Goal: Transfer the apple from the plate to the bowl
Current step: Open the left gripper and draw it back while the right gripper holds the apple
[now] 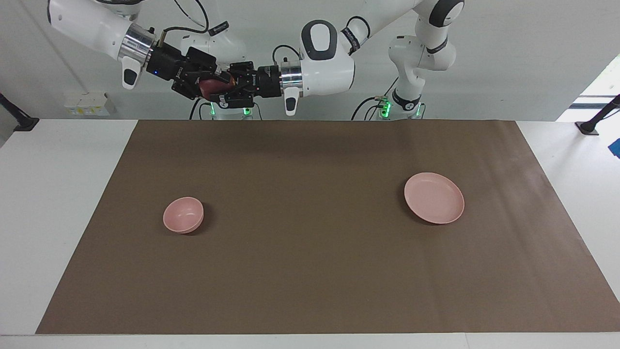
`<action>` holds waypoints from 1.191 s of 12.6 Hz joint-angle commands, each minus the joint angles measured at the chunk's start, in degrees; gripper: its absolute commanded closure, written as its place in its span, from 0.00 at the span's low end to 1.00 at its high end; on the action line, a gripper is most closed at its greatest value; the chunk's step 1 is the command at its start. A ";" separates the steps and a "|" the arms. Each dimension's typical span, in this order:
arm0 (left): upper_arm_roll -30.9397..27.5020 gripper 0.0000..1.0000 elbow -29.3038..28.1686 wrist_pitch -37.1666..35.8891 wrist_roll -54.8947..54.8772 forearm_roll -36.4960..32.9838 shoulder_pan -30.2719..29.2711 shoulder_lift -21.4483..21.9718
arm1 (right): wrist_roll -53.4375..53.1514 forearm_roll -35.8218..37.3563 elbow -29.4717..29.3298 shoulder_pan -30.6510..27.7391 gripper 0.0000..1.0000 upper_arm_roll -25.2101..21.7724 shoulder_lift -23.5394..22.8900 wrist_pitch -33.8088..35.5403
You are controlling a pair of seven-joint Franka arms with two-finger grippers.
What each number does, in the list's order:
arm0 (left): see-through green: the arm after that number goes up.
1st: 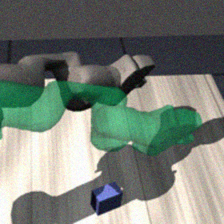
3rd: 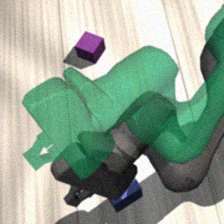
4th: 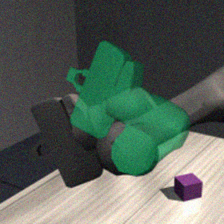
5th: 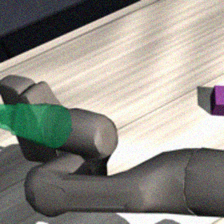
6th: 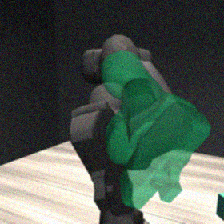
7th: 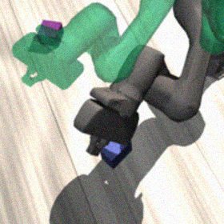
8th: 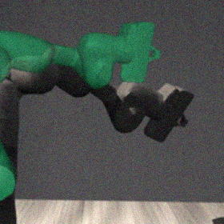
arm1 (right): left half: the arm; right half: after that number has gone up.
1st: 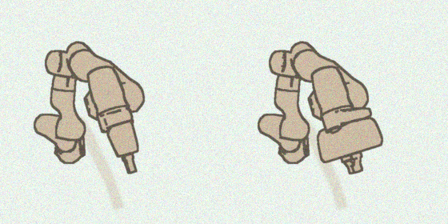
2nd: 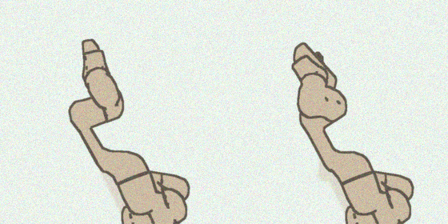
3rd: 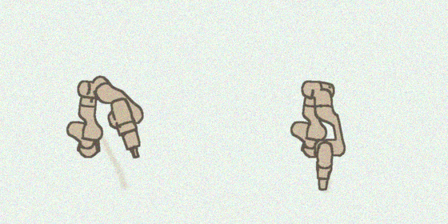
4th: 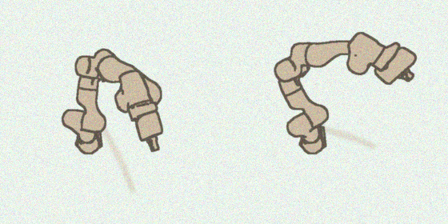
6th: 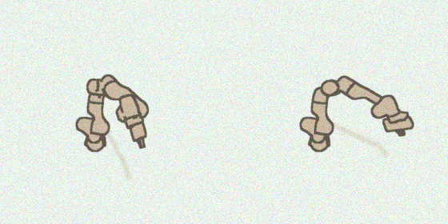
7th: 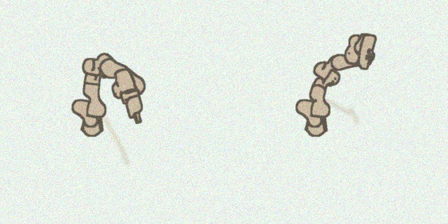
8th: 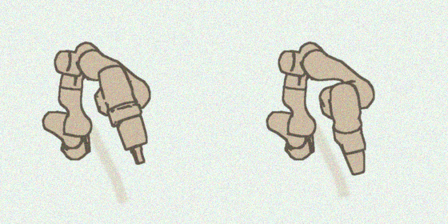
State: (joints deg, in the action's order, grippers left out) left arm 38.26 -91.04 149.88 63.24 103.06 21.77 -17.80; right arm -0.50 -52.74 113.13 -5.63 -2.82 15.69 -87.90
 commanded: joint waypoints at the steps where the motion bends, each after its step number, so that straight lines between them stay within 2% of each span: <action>1: -0.21 1.00 0.25 -0.20 0.04 1.09 1.34 -0.13 | 0.77 -0.52 0.16 -0.26 0.00 0.27 0.75 1.58; 3: -0.21 1.00 0.17 -0.20 0.13 1.09 1.34 -0.04 | 0.76 -0.52 0.16 -0.96 0.00 0.27 0.84 3.08; 4: -0.21 1.00 0.17 -0.20 0.13 1.09 1.34 -0.04 | 0.07 -0.52 0.16 -0.97 0.19 0.27 0.84 3.17; 5: -0.12 1.00 0.17 -0.20 0.13 1.09 1.34 -0.04 | -3.07 -0.52 -0.10 -0.88 0.52 0.27 0.66 3.17; 6: 0.05 1.00 0.17 -0.20 0.04 1.18 1.61 0.05 | -4.93 -0.52 -0.28 -0.36 0.91 0.35 0.49 3.08; 7: 0.06 1.00 0.08 -0.20 0.04 1.18 1.61 0.05 | -5.47 -0.43 -0.28 -0.26 1.00 0.44 0.49 2.73; 11: 0.14 1.00 0.08 0.15 0.04 1.18 1.70 0.22 | -5.39 -0.34 -0.37 -0.26 1.00 0.62 0.40 2.56; 12: 0.14 0.82 0.08 0.50 -0.05 0.83 2.31 0.22 | -5.39 -0.17 -0.45 -0.26 1.00 0.62 0.31 2.56; 13: 0.14 0.01 0.08 0.76 -0.13 0.40 2.75 0.31 | -5.39 0.18 -0.63 -0.26 1.00 0.62 0.22 2.56; 15: -0.12 0.00 0.08 0.85 0.30 0.13 2.05 0.40 | -5.30 0.71 -0.72 -0.17 1.00 0.62 0.13 2.47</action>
State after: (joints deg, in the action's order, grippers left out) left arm 38.54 -91.15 150.02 63.79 103.07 22.65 -17.76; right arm -3.85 -52.10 112.95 -6.32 -2.89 15.70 -85.46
